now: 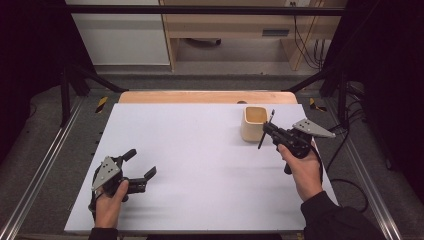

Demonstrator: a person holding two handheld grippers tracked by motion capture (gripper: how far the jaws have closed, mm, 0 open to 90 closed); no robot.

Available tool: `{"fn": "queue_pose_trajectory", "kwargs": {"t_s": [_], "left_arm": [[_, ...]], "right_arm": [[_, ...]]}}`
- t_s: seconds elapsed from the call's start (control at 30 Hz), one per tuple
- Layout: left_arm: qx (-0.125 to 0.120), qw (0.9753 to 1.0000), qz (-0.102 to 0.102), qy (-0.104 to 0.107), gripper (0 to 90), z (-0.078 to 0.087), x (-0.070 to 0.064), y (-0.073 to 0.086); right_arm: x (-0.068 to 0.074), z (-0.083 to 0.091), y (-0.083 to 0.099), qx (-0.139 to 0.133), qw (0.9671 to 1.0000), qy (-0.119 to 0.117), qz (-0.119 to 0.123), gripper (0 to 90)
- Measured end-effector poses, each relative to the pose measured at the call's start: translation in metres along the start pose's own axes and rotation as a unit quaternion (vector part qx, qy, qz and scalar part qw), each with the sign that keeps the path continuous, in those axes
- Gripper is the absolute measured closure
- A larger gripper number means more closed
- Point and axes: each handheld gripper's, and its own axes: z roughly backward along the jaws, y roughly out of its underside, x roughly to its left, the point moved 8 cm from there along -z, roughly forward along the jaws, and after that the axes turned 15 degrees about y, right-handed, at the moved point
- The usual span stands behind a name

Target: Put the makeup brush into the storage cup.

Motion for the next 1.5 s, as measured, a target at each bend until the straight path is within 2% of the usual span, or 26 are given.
{"fn": "queue_pose_trajectory", "kwargs": {"t_s": [0.7,1.1,1.5], "left_arm": [[-0.008,0.9999,-0.001,0.014,3.3,0.002,-0.006,-0.001],[-0.015,0.9998,-0.001,0.011,3.5,0.006,-0.005,-0.003],[-0.012,0.9998,-0.003,0.014,3.4,0.006,-0.005,-0.002]], "right_arm": [[-0.011,-0.01,-0.013,-0.006,0.9998,0.015,0.013,83.7],[-0.008,-0.021,-0.023,-0.012,0.9995,0.019,0.023,83.7],[-0.009,-0.024,-0.035,-0.023,0.9992,0.02,0.027,83.7]]}}
